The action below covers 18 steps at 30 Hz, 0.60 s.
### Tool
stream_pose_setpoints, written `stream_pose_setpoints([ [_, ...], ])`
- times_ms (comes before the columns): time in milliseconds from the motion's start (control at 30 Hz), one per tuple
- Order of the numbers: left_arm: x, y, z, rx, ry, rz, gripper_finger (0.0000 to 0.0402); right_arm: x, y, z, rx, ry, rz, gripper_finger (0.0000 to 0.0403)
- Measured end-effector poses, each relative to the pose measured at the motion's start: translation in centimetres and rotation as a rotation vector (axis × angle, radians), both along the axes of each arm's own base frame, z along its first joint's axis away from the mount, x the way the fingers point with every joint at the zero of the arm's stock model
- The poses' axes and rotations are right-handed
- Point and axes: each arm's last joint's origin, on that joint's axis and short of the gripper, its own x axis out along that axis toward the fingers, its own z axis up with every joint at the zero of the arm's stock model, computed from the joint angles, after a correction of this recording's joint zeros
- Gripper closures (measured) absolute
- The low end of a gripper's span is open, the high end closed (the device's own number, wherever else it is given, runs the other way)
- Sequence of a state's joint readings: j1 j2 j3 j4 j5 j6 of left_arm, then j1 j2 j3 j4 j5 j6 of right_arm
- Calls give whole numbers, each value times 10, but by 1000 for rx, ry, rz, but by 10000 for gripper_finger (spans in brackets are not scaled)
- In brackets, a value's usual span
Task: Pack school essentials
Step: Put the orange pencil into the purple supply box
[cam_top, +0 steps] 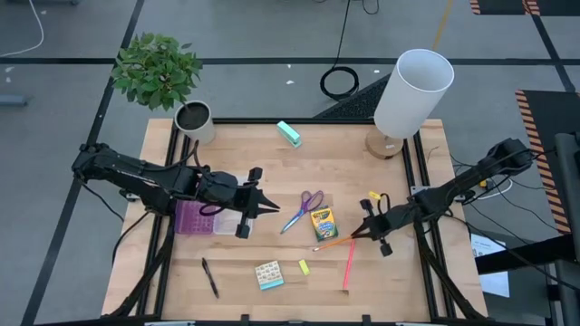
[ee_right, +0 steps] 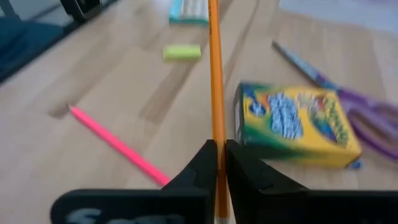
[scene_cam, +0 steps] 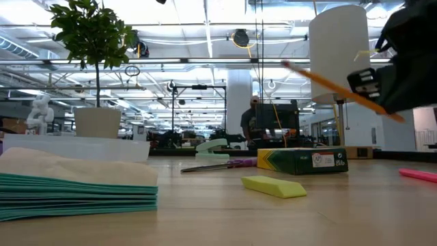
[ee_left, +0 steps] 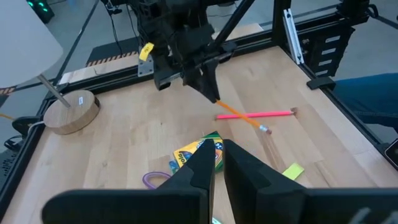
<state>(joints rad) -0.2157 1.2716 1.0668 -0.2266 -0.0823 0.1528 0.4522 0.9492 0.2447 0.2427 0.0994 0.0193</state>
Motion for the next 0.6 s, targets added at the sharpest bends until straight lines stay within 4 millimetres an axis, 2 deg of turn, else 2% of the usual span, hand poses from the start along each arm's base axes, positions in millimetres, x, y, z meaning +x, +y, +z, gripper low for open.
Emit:
stream_pose_setpoints([
  [367, 2, -1, 5, 29, -58, -1, 360, 2, 1, 26, 62, -226, 19, 387],
  [600, 9, -4, 4, 60, -99, -12, 298, 5, 2, 41, 84, -383, 29, 387],
])
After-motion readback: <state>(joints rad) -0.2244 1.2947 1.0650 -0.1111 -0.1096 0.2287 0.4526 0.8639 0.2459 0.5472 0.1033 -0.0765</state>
